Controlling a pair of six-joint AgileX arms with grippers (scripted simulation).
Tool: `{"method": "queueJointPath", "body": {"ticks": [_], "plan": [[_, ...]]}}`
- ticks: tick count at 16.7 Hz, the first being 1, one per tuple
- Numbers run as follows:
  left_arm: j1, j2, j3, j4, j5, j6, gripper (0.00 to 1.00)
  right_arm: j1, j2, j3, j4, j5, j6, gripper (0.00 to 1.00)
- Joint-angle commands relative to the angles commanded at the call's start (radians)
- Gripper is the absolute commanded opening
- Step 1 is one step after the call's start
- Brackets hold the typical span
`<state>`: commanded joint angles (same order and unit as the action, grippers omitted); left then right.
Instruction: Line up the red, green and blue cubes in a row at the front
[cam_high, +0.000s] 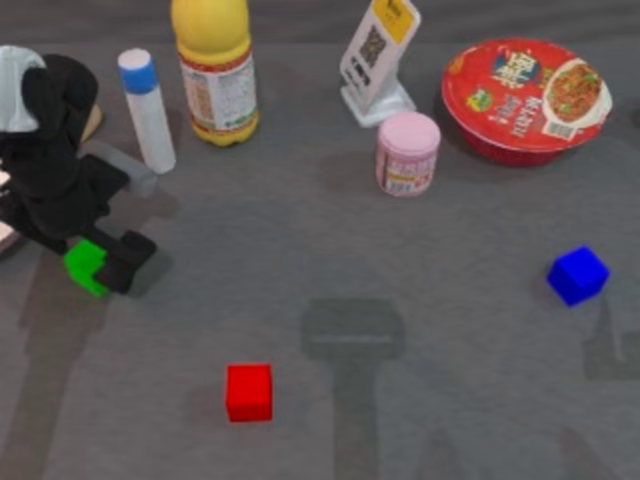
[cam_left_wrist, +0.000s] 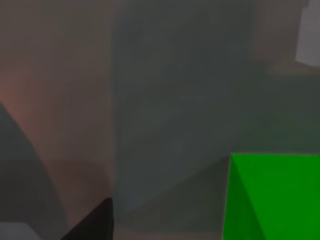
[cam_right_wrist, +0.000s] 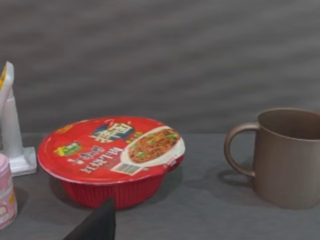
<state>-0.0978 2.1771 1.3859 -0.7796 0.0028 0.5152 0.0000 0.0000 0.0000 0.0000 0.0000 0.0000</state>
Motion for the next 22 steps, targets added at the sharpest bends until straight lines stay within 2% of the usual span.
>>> {"method": "queueJointPath", "body": {"ticks": [10, 18, 19, 22], "plan": [[0.000, 0.000, 0.000, 0.000, 0.000, 0.000, 0.02, 0.000, 0.000, 0.000, 0.000, 0.000, 0.000, 1.00], [0.000, 0.000, 0.000, 0.000, 0.000, 0.000, 0.00, 0.000, 0.000, 0.000, 0.000, 0.000, 0.000, 1.00], [-0.002, -0.039, 0.011, -0.021, 0.016, -0.009, 0.00, 0.000, 0.000, 0.000, 0.000, 0.000, 0.000, 1.00], [-0.002, -0.054, 0.042, -0.062, 0.016, -0.005, 0.00, 0.000, 0.000, 0.000, 0.000, 0.000, 0.000, 1.00]]}}
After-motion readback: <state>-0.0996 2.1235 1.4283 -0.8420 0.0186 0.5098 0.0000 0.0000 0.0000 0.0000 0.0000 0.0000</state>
